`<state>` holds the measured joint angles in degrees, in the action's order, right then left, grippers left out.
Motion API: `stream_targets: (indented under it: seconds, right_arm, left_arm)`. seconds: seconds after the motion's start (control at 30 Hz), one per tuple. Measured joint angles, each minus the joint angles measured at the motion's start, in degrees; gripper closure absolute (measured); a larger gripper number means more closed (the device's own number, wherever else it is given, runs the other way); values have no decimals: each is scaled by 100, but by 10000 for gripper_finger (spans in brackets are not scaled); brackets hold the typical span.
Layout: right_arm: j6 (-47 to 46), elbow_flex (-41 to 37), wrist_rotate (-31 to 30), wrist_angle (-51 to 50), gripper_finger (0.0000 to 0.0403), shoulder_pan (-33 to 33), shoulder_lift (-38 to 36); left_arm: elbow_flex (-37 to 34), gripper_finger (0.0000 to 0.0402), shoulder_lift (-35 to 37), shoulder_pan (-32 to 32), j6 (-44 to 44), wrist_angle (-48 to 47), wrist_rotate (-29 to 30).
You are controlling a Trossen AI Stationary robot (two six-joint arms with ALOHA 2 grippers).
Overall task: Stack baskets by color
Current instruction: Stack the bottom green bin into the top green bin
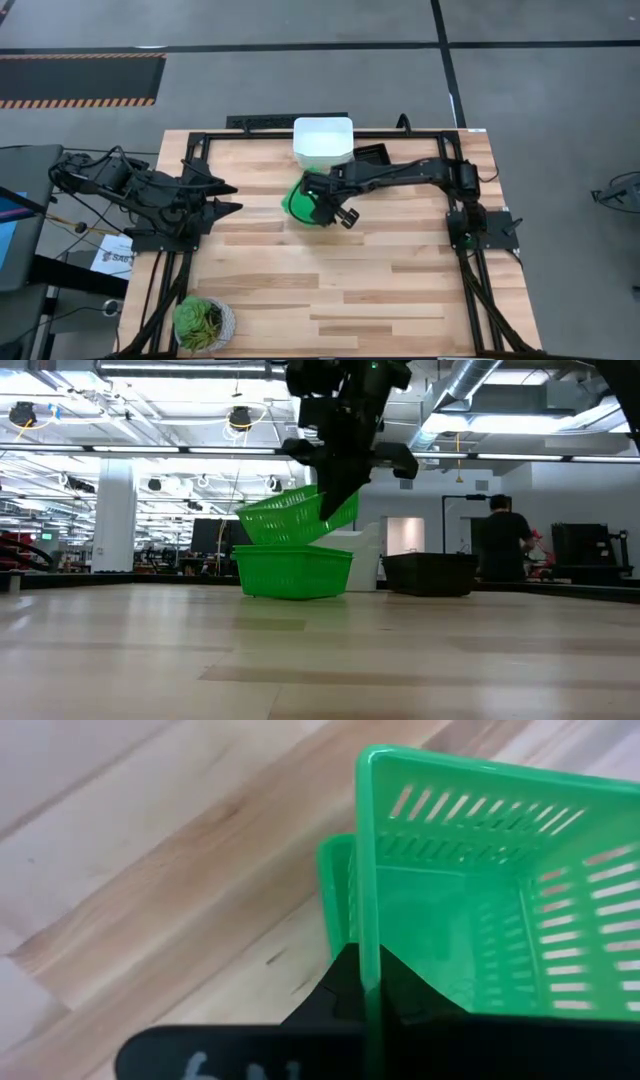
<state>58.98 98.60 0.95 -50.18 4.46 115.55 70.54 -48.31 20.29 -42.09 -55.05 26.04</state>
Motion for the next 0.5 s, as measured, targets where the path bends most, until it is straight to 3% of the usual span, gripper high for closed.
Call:
stream_targets:
  seconds: [0.37, 0.5]
  right_arm:
    - [367, -4, 638, 89, 395, 357, -8]
    - [505, -121, 1137, 254, 394, 468, -2]
  left_arm:
    - [0, 145, 0, 0, -16, 4, 138]
    - [0, 145, 0, 0, -15, 4, 166]
